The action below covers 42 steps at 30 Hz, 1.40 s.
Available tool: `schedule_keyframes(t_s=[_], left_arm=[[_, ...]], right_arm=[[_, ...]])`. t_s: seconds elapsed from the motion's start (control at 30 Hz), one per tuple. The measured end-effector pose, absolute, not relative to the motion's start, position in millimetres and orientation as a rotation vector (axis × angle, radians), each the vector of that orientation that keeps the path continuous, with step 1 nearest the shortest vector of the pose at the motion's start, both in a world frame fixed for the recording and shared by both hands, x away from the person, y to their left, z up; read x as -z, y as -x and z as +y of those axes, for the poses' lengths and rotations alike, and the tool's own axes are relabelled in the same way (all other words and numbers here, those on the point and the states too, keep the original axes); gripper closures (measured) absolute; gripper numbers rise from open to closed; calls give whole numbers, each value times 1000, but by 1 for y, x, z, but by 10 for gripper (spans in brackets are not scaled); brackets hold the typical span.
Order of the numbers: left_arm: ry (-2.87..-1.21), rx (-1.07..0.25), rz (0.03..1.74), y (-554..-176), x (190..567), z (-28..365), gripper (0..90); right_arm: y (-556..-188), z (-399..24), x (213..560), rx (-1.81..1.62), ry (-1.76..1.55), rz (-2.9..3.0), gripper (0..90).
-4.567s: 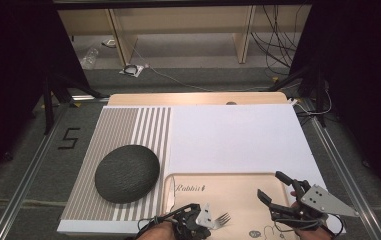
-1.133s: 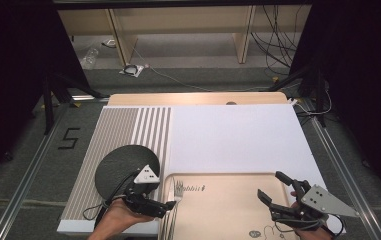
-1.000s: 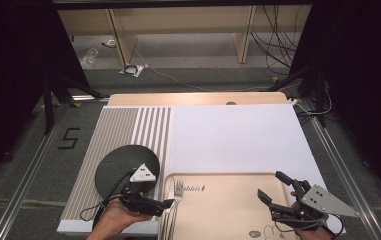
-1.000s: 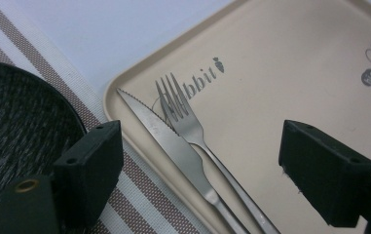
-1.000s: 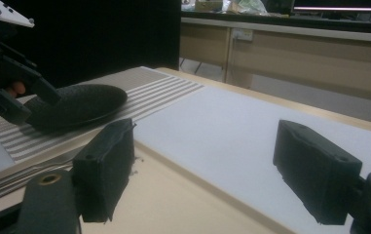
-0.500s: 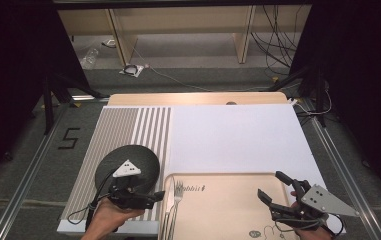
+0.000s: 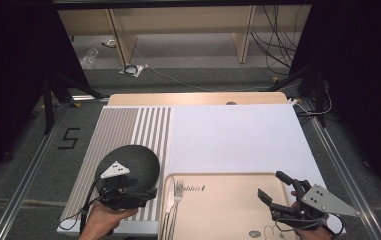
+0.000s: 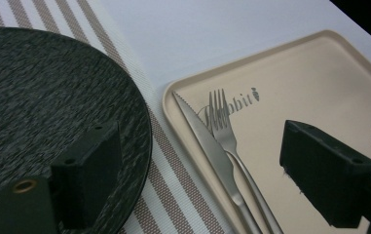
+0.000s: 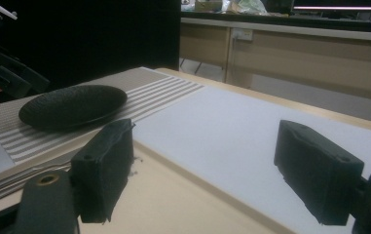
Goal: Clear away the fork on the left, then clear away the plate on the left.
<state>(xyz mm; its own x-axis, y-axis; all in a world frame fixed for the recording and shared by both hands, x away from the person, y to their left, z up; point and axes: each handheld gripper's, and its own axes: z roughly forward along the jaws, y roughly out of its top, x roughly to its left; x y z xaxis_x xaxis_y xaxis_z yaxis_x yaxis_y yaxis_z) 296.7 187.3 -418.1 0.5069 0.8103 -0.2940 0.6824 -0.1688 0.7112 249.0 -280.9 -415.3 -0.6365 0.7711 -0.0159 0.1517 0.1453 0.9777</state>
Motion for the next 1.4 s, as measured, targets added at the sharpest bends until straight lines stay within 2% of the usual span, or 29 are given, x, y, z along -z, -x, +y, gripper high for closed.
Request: schedule_keyframes(t_s=[0.6,0.9,1.13,1.4], left_arm=[[-1727,-190,1485,-289,428,228,156],[-1568,-75,1598,-288,438,242,157],[-1533,-73,1640,-285,441,244,156],[-1402,-47,1702,-278,444,256,156]], right_arm=[[-250,-281,415,-1527,-889,1898,200],[-250,-281,415,-1527,-886,1900,200],[-251,-280,416,-1527,-880,1902,201],[-250,-279,415,-1530,-882,1903,201]])
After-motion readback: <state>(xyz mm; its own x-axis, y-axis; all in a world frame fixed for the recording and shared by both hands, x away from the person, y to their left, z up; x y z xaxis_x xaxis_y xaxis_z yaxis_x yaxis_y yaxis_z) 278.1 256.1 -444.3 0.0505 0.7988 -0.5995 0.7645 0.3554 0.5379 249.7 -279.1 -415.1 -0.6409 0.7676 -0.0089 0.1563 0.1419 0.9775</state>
